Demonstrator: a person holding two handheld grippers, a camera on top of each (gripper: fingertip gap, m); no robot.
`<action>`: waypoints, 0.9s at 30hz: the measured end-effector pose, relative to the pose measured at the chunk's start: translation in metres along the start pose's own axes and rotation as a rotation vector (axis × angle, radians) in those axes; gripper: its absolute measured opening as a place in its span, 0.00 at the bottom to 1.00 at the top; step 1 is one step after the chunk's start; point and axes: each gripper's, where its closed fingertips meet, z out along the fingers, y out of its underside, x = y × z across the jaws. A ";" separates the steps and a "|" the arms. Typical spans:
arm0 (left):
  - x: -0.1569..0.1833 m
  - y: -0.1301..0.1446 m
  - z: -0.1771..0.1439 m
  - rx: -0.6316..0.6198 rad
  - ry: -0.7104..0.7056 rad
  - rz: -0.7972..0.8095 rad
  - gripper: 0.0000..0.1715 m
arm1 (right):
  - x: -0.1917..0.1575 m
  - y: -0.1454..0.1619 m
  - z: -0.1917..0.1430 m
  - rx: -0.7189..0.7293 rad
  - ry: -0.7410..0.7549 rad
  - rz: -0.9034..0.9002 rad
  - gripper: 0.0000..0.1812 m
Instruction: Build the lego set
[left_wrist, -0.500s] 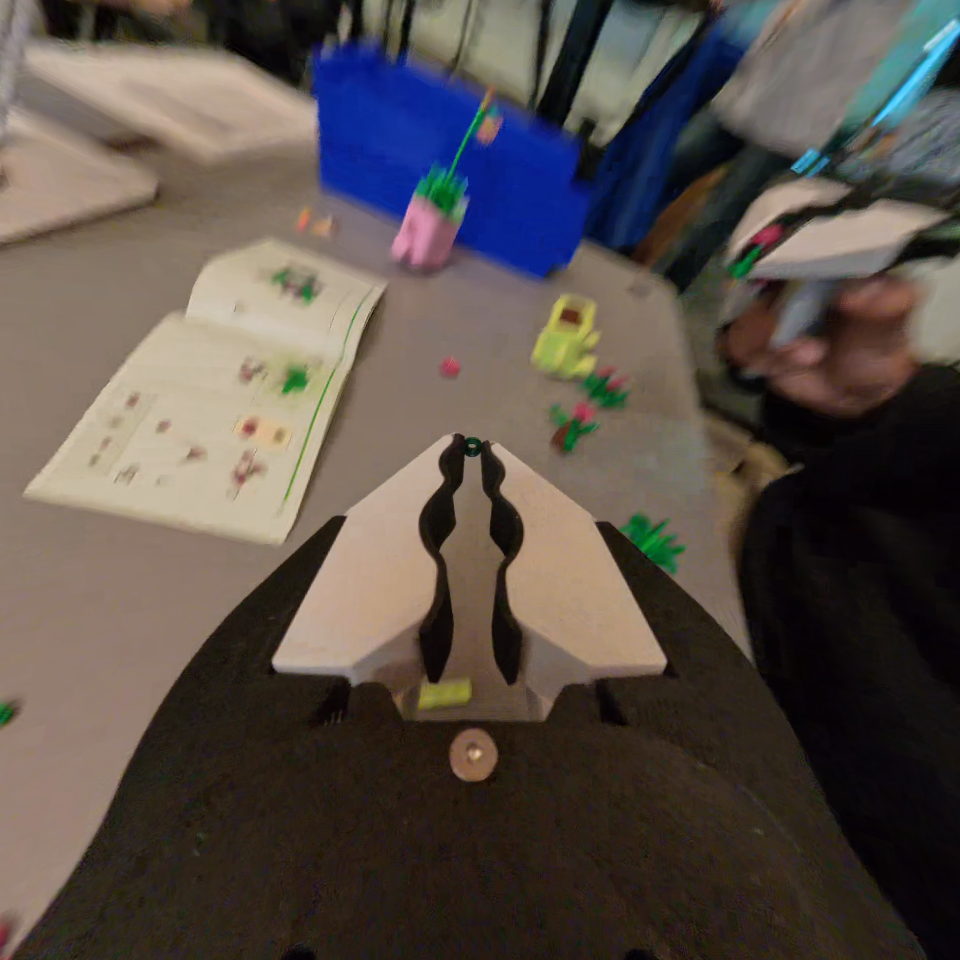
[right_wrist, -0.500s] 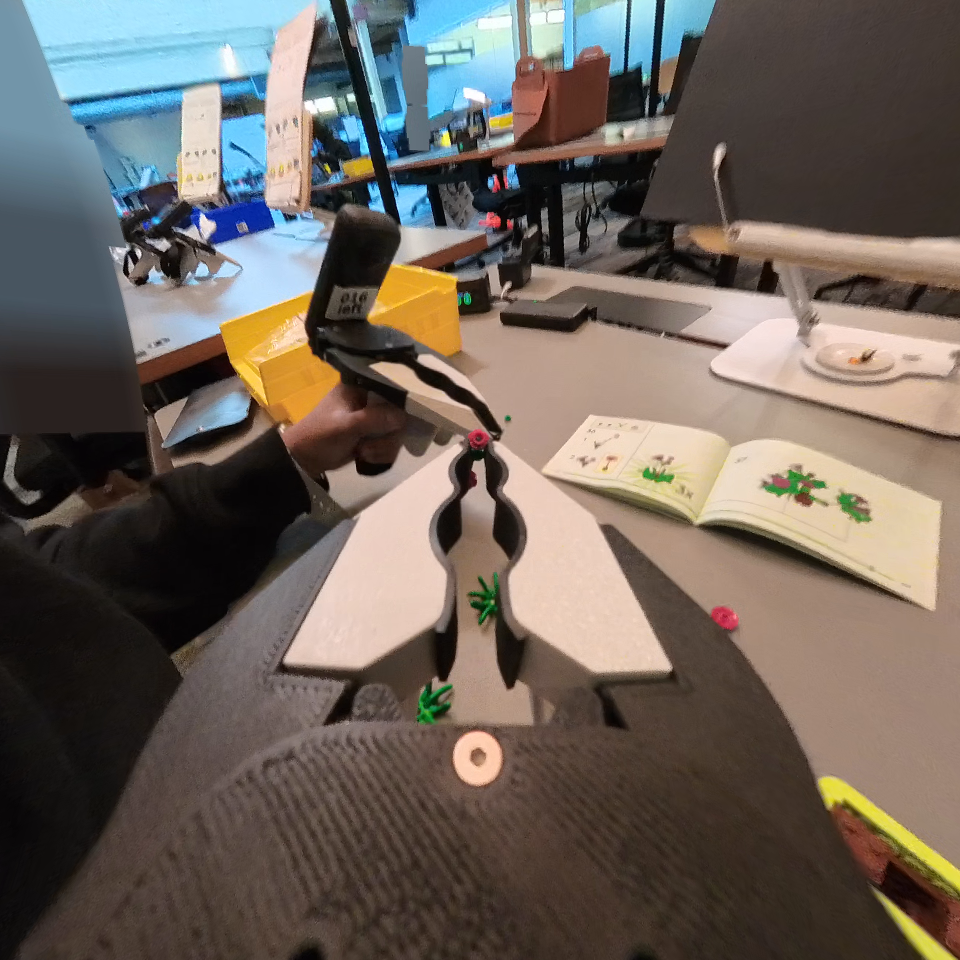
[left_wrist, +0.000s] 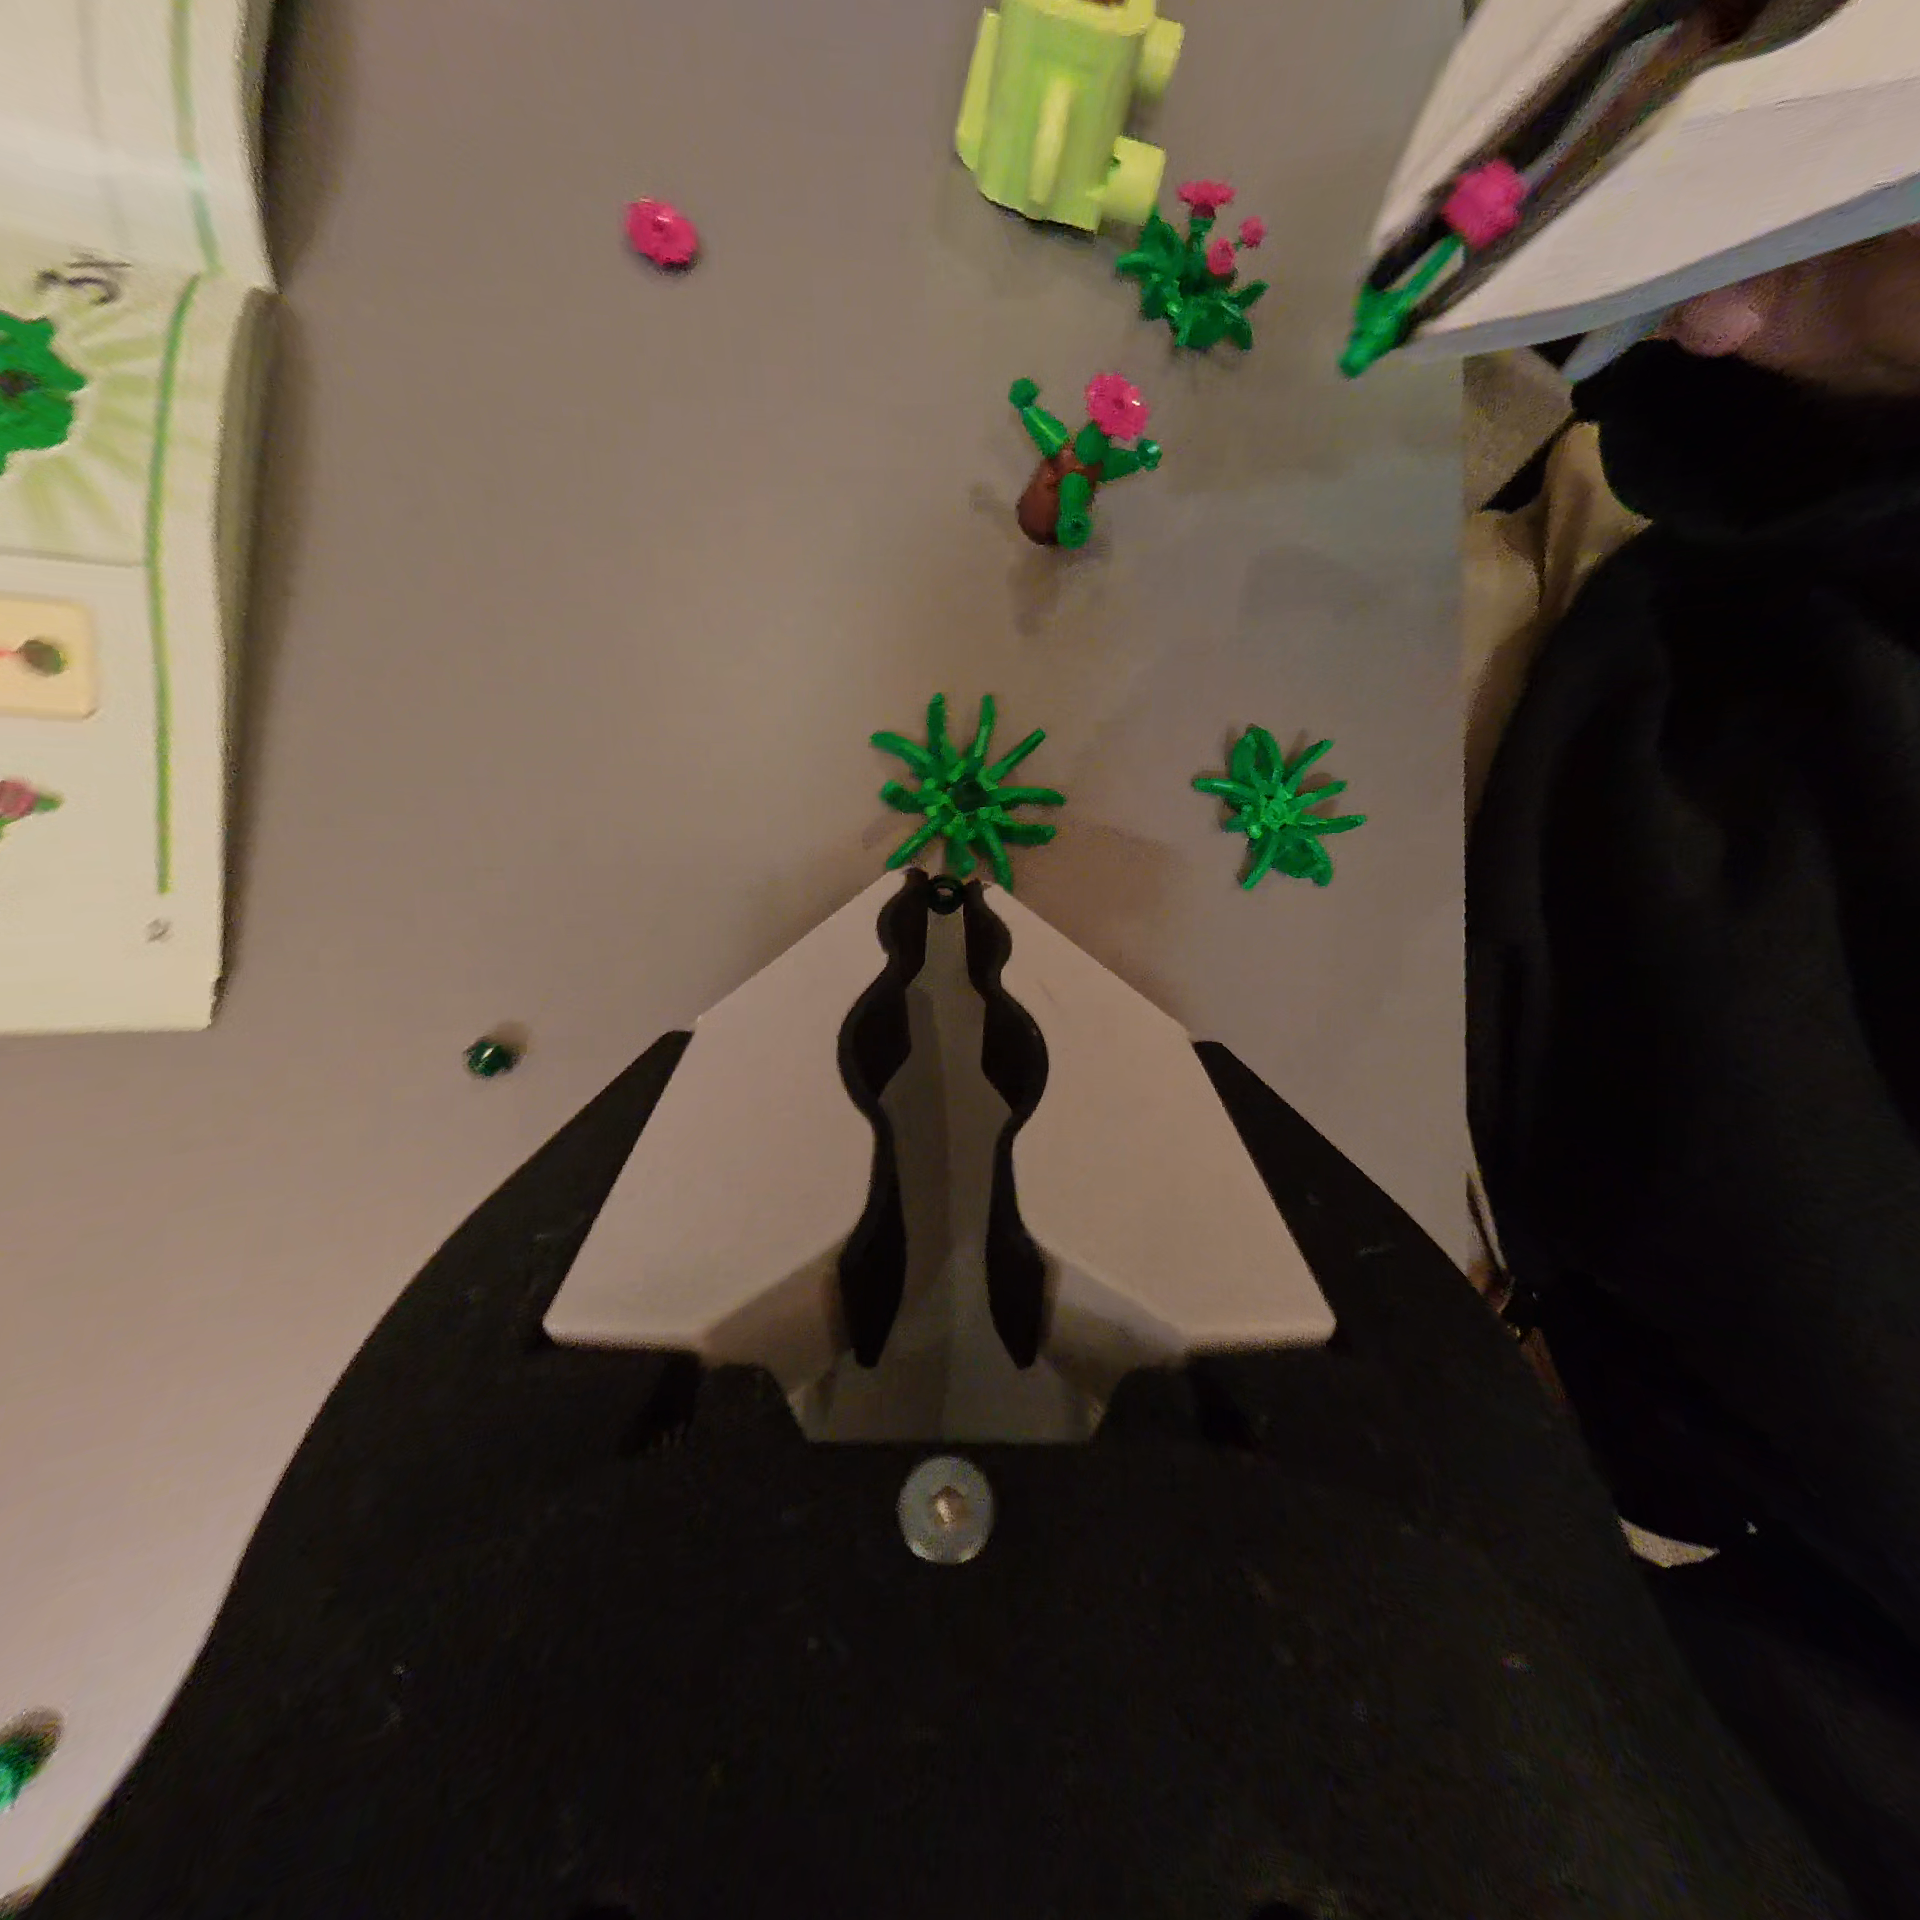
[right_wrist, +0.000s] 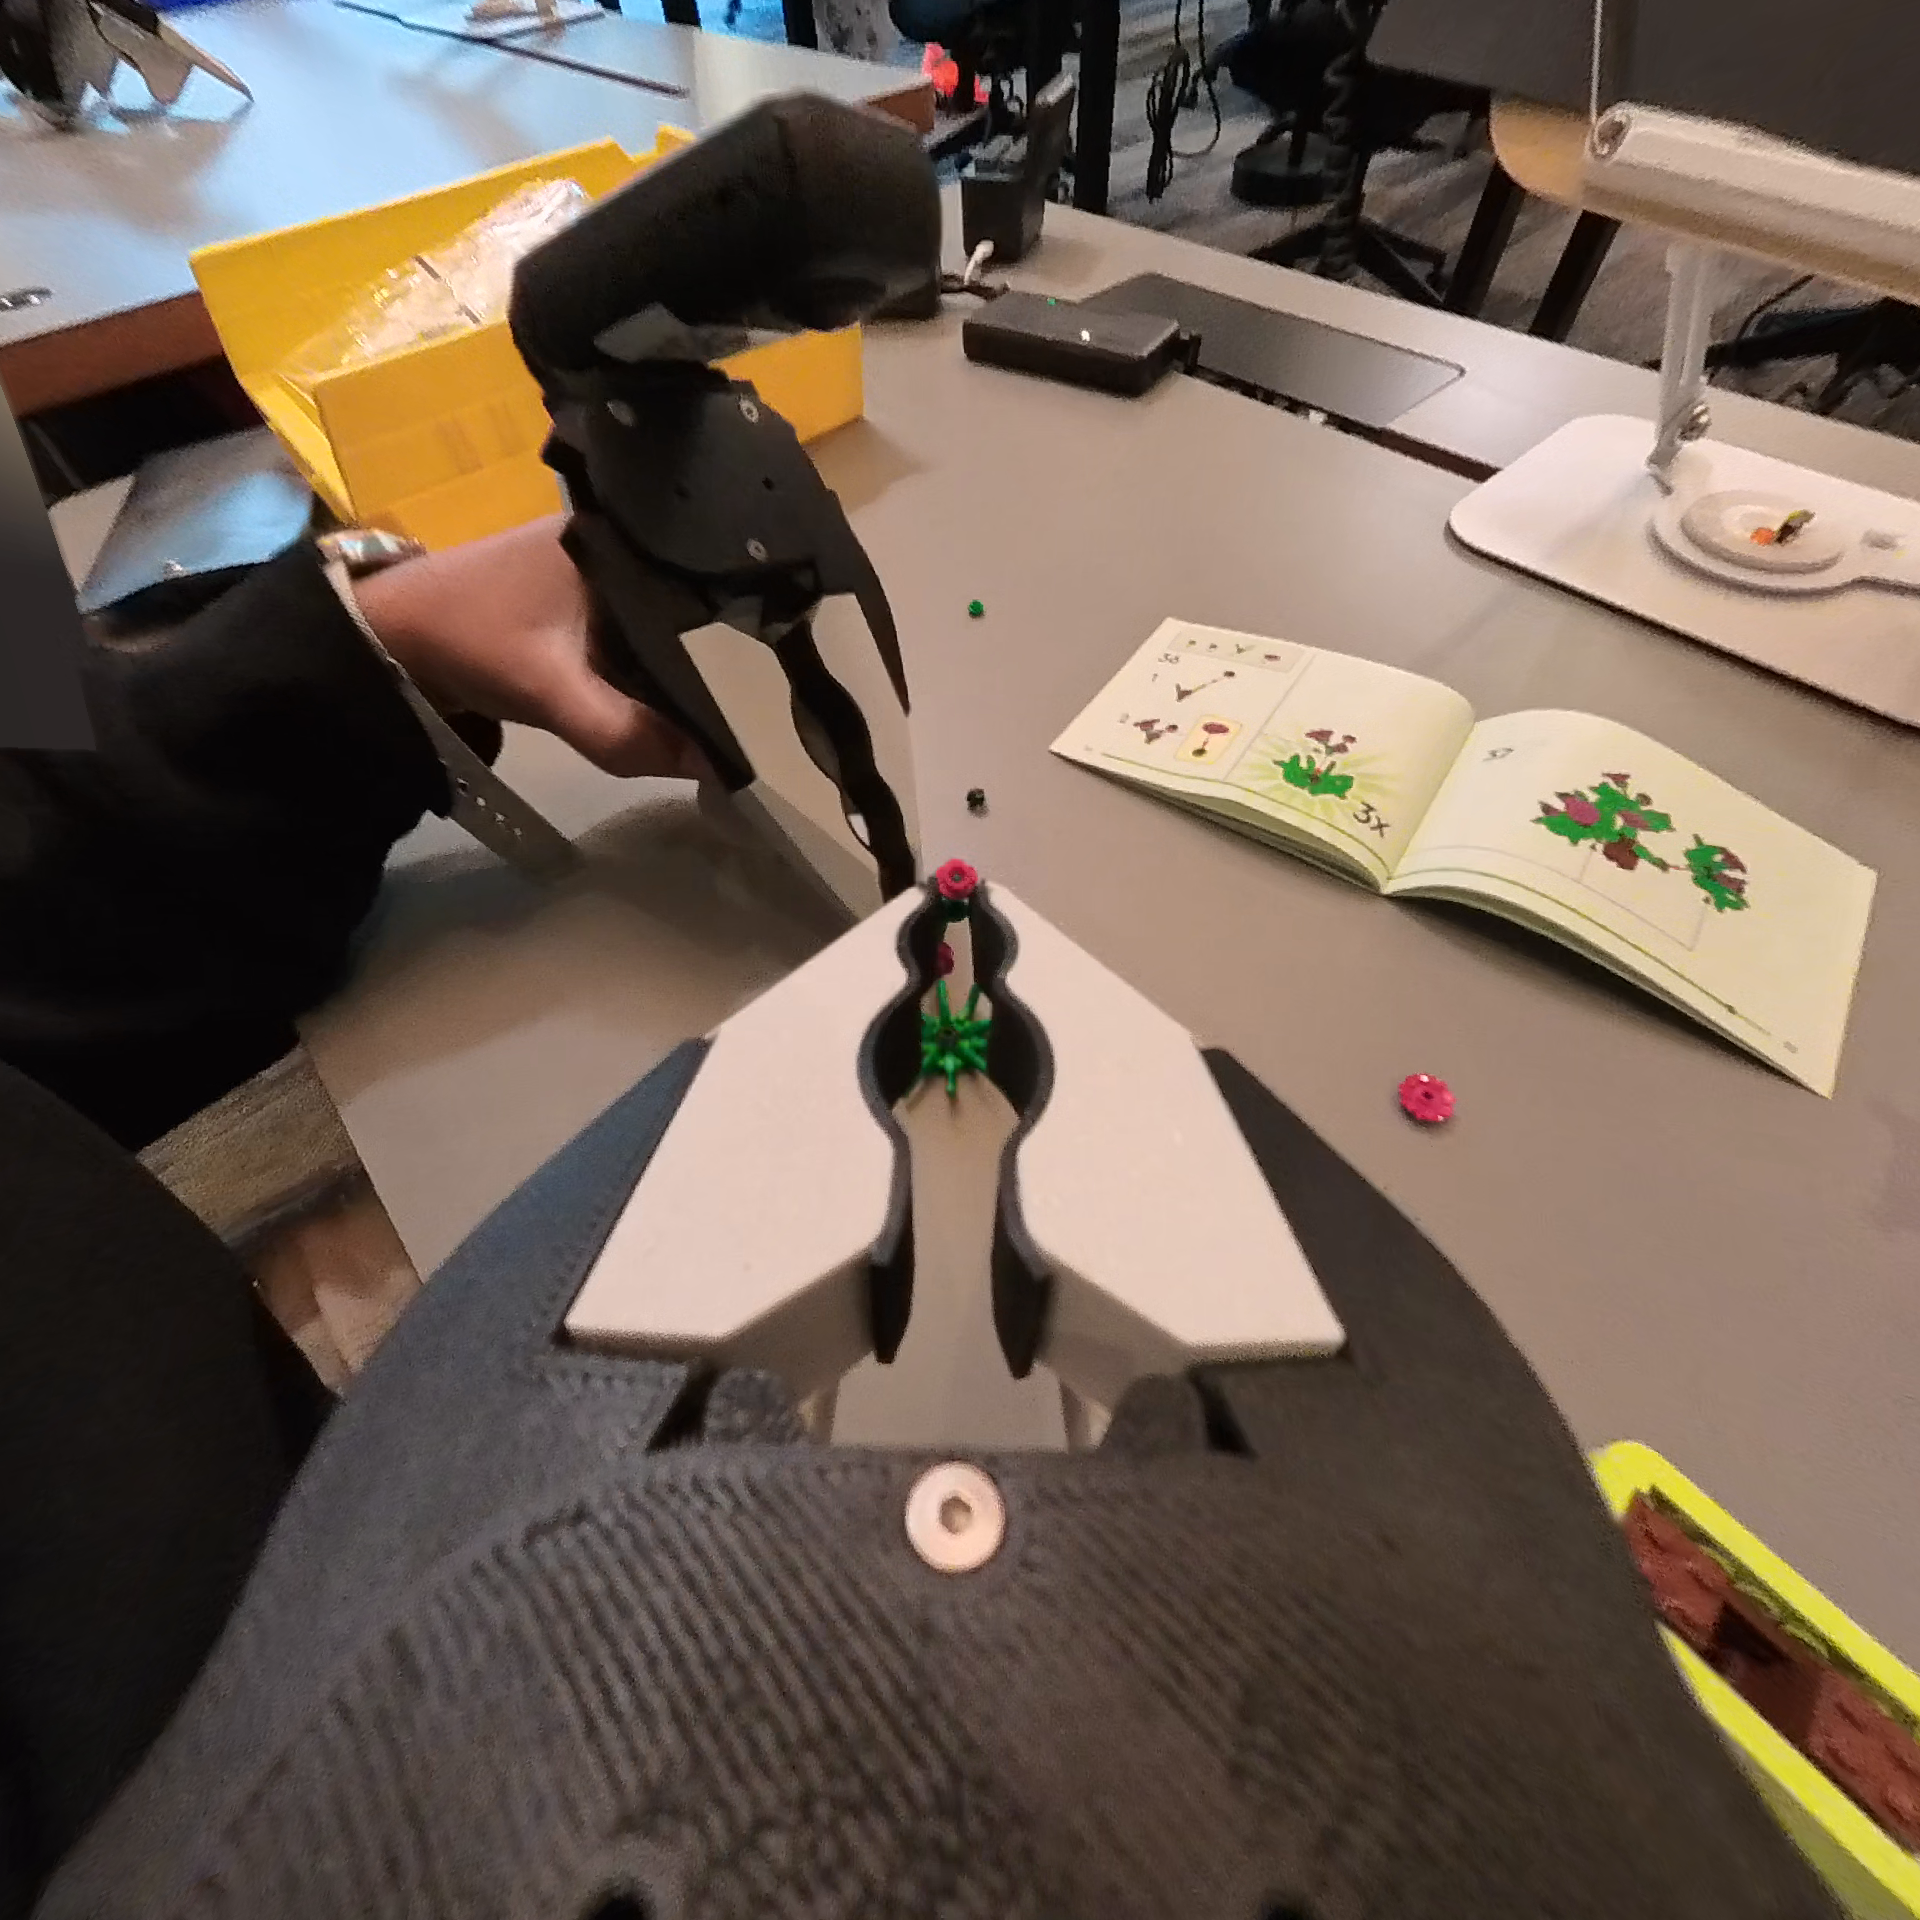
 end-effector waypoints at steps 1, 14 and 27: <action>0.004 0.001 0.004 -0.029 0.007 0.008 0.02 | 0.001 0.004 0.001 -0.019 -0.001 0.007 0.01; 0.009 0.015 -0.007 -0.058 0.064 -0.066 0.04 | -0.029 0.072 0.036 -0.370 -0.036 -0.270 0.02; -0.045 0.007 -0.053 0.203 -0.148 -0.143 0.00 | -0.073 0.081 0.074 -0.427 -0.103 -0.568 0.02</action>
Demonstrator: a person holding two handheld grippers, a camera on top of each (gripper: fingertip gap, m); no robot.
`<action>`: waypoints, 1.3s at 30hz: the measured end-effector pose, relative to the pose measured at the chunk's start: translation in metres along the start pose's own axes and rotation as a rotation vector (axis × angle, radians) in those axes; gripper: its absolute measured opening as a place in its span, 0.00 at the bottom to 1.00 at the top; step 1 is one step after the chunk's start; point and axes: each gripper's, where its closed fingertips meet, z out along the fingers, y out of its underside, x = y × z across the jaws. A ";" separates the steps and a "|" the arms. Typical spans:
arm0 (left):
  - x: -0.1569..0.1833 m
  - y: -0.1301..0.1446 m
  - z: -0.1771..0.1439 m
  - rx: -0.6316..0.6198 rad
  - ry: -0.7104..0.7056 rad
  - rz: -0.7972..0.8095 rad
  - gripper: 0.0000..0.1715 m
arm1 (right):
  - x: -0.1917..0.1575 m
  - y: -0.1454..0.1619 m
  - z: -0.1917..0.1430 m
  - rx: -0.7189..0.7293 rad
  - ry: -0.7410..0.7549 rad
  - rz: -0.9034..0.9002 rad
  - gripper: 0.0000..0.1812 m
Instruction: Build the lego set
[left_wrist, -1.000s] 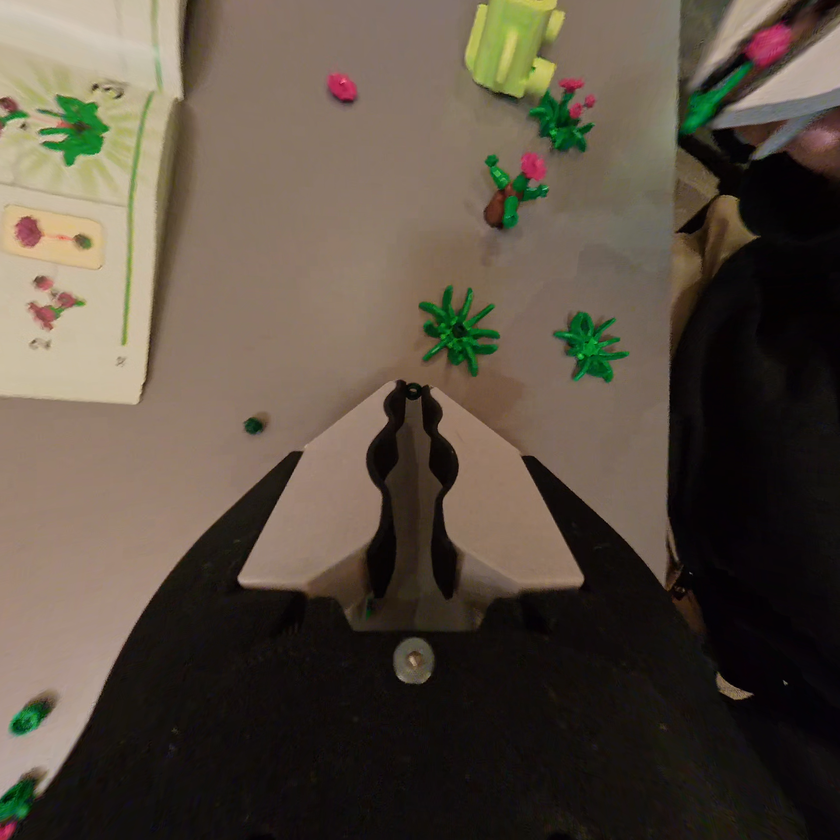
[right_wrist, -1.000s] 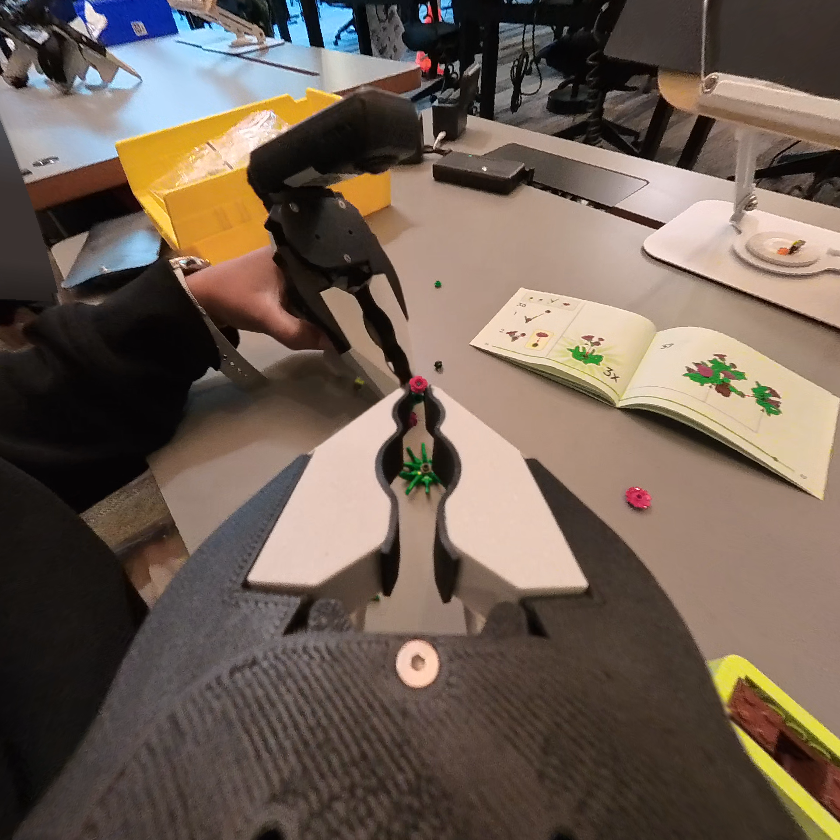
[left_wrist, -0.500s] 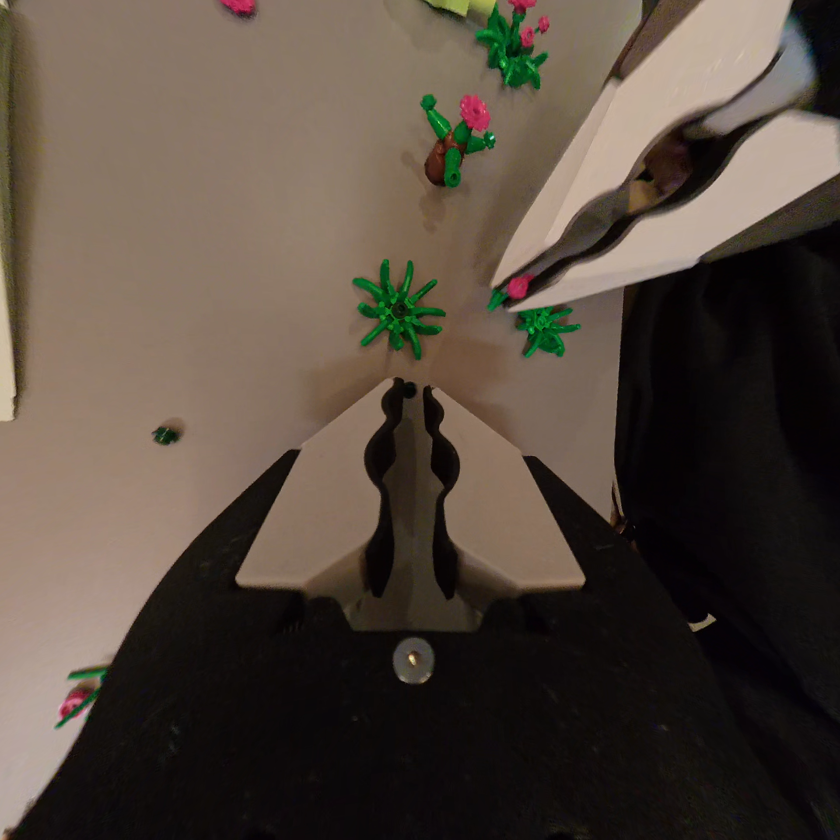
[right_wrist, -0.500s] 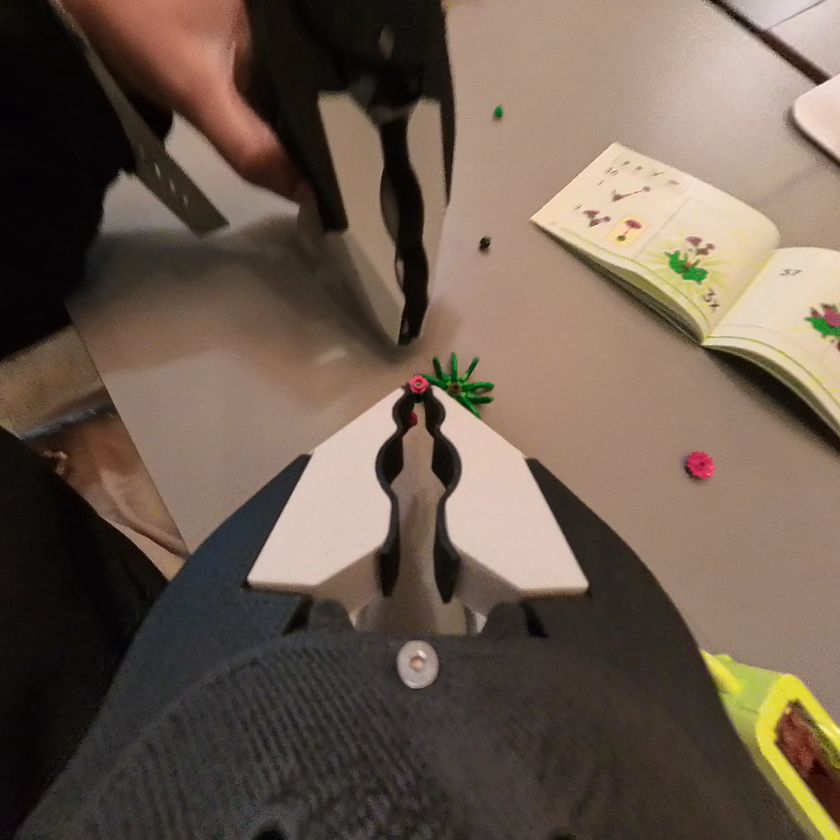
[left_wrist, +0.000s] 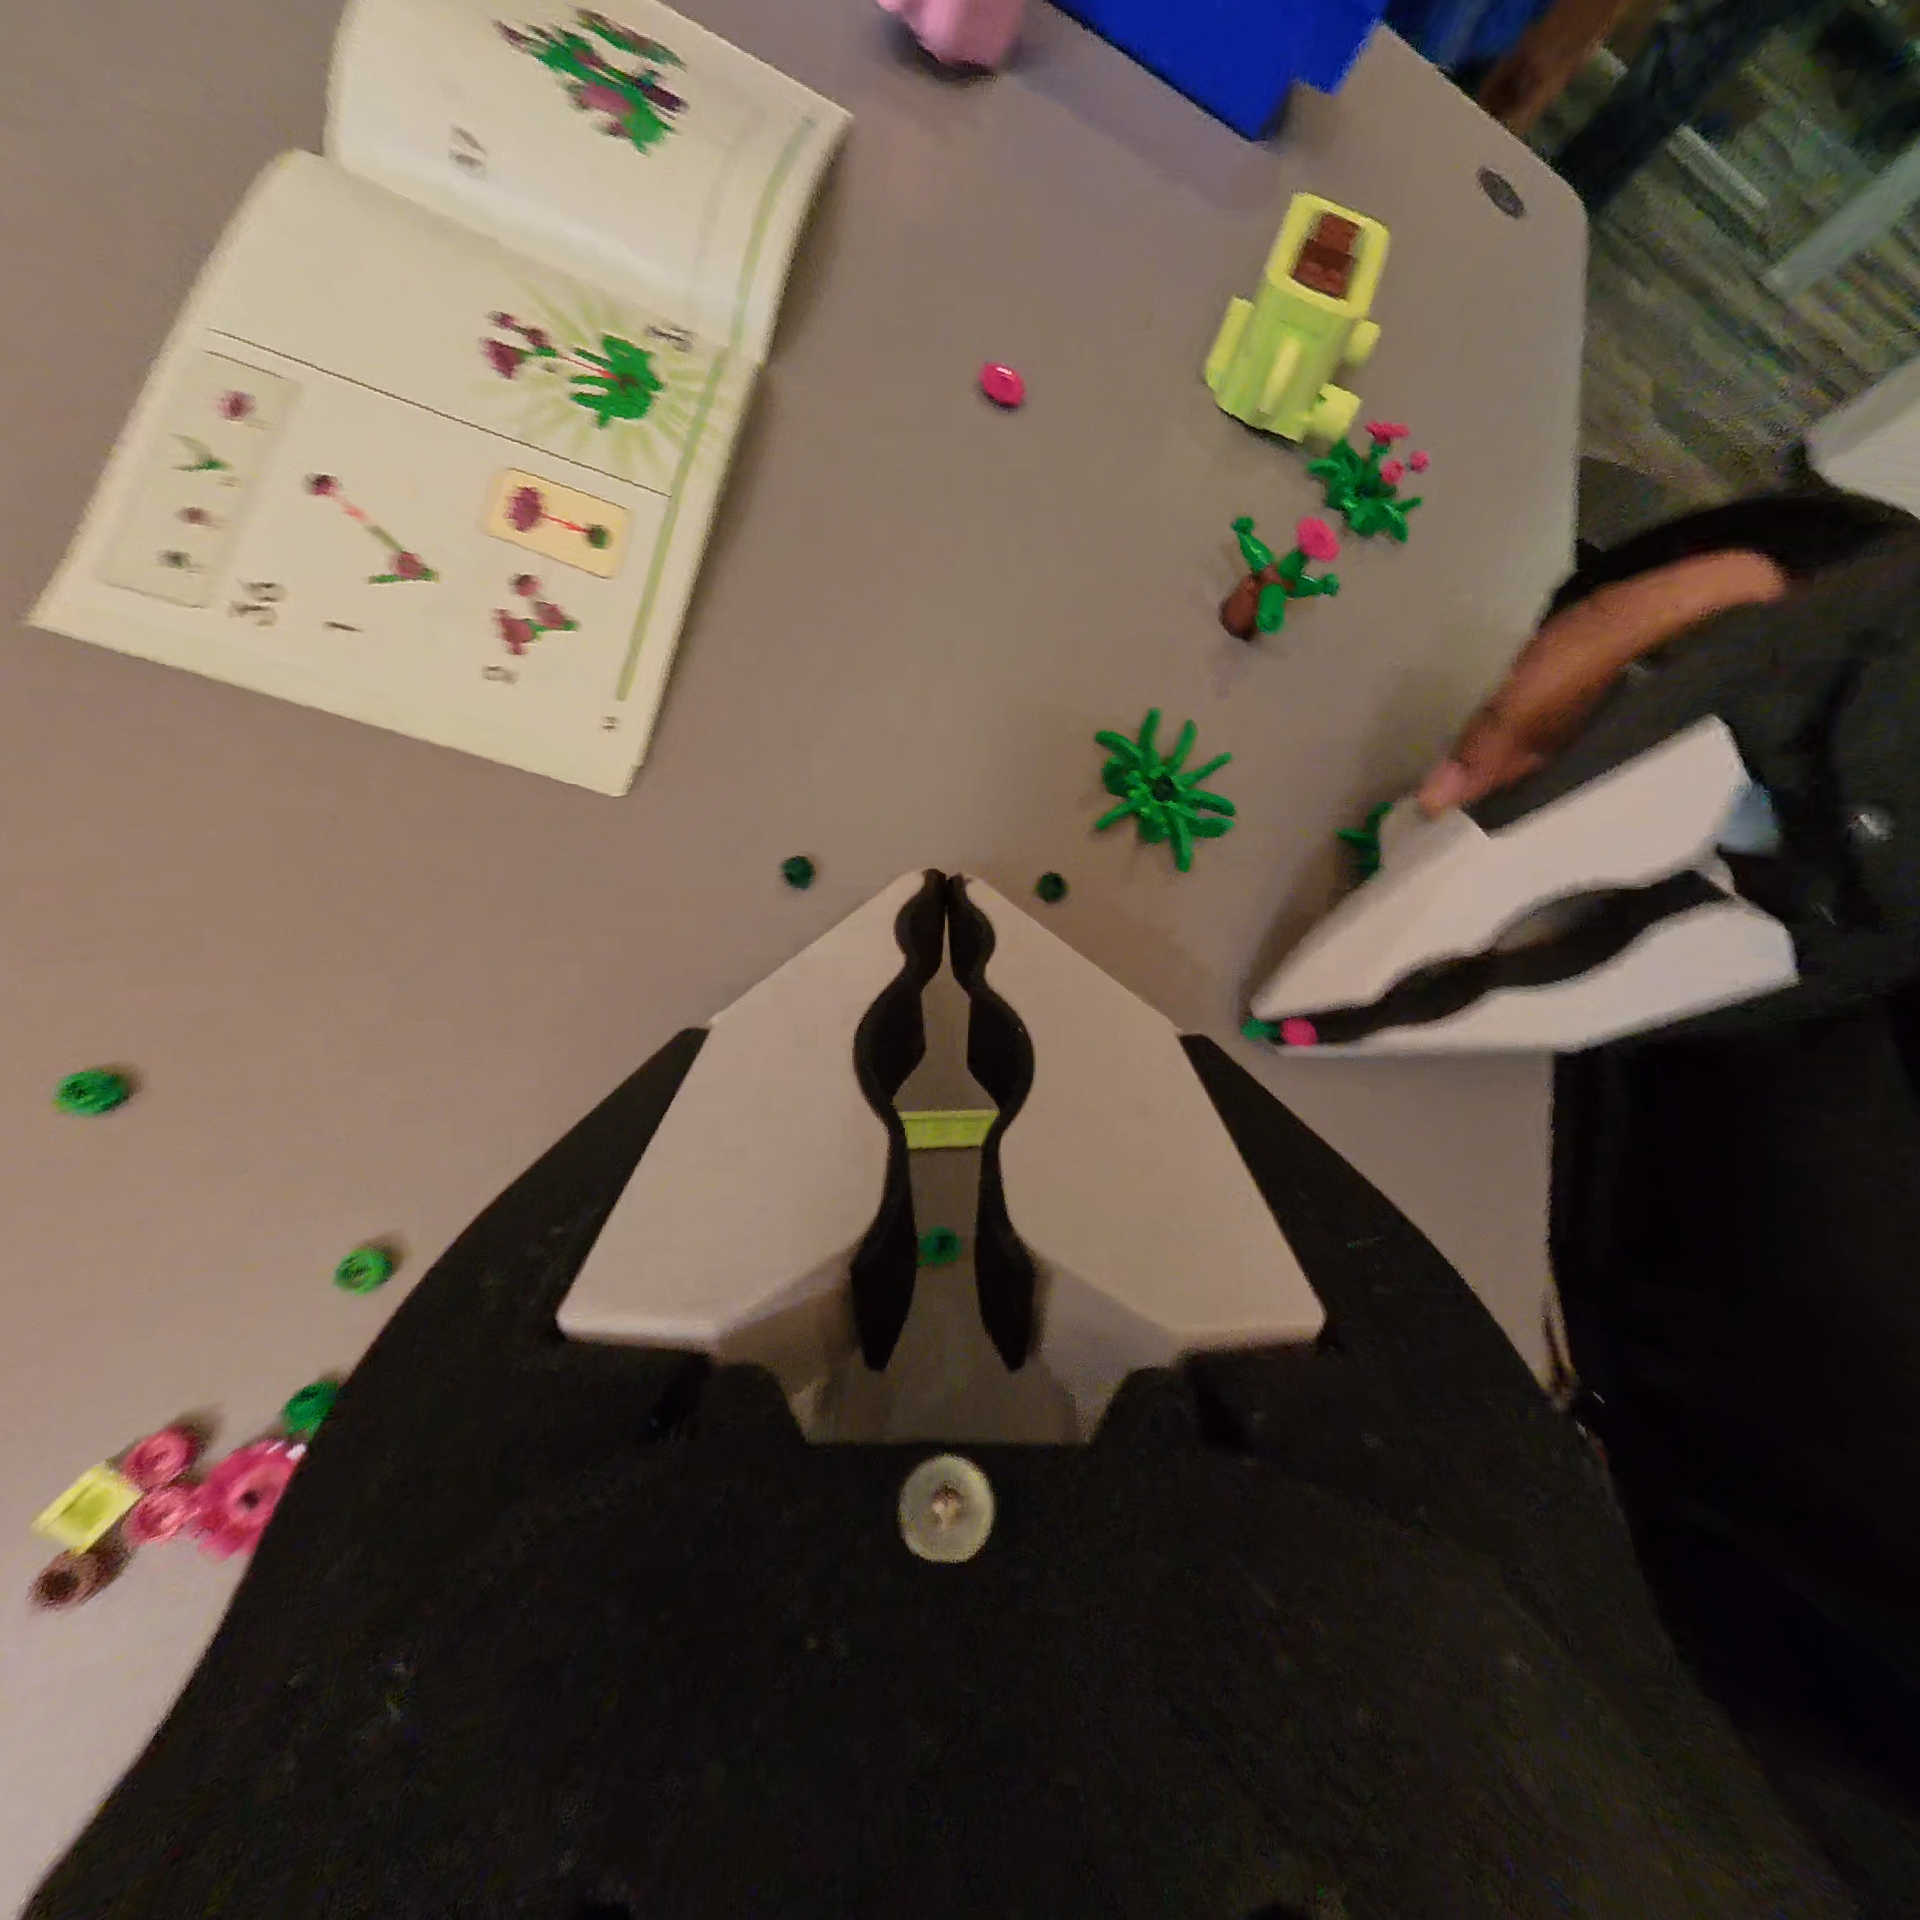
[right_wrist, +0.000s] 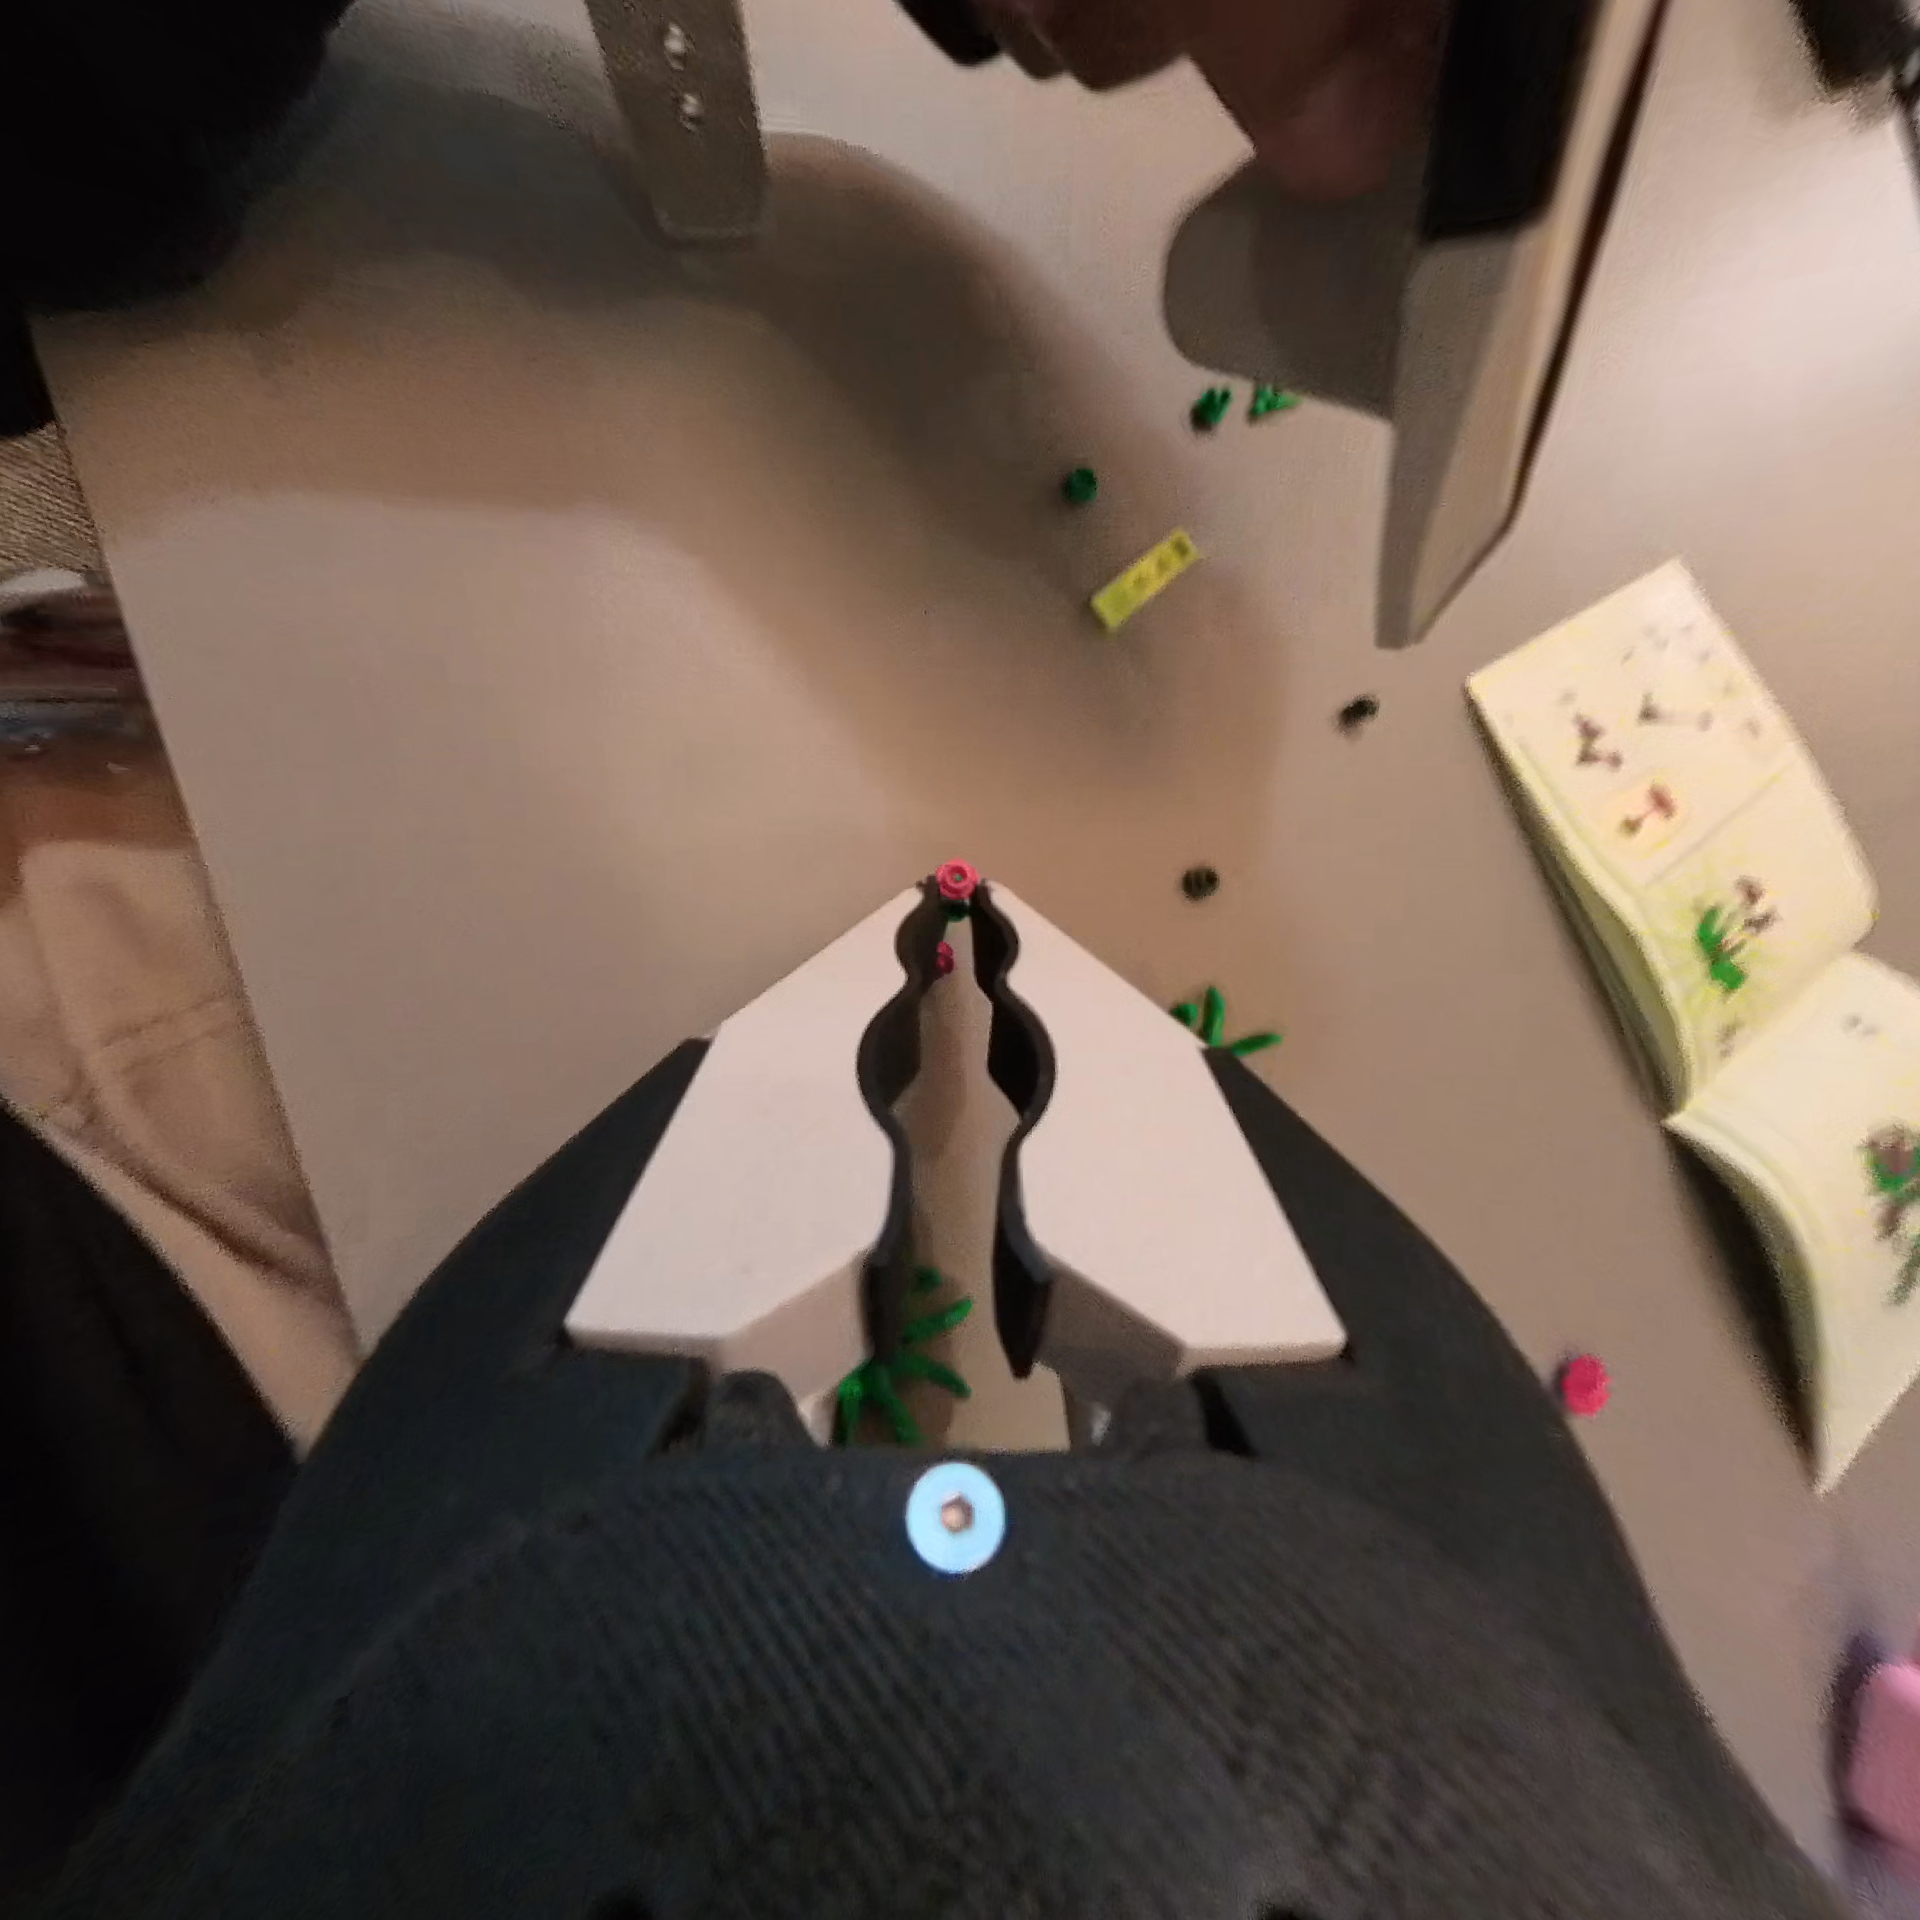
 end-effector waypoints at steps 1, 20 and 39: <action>-0.005 -0.002 -0.003 0.016 -0.030 -0.004 0.00 | -0.001 -0.005 0.004 -0.003 0.026 -0.045 0.02; -0.035 -0.020 -0.040 0.225 -0.159 -0.072 0.00 | 0.053 -0.028 -0.022 0.183 -0.095 0.374 0.14; -0.033 -0.023 -0.040 0.252 -0.125 -0.069 0.00 | 0.062 -0.013 0.013 0.066 -0.193 0.512 0.00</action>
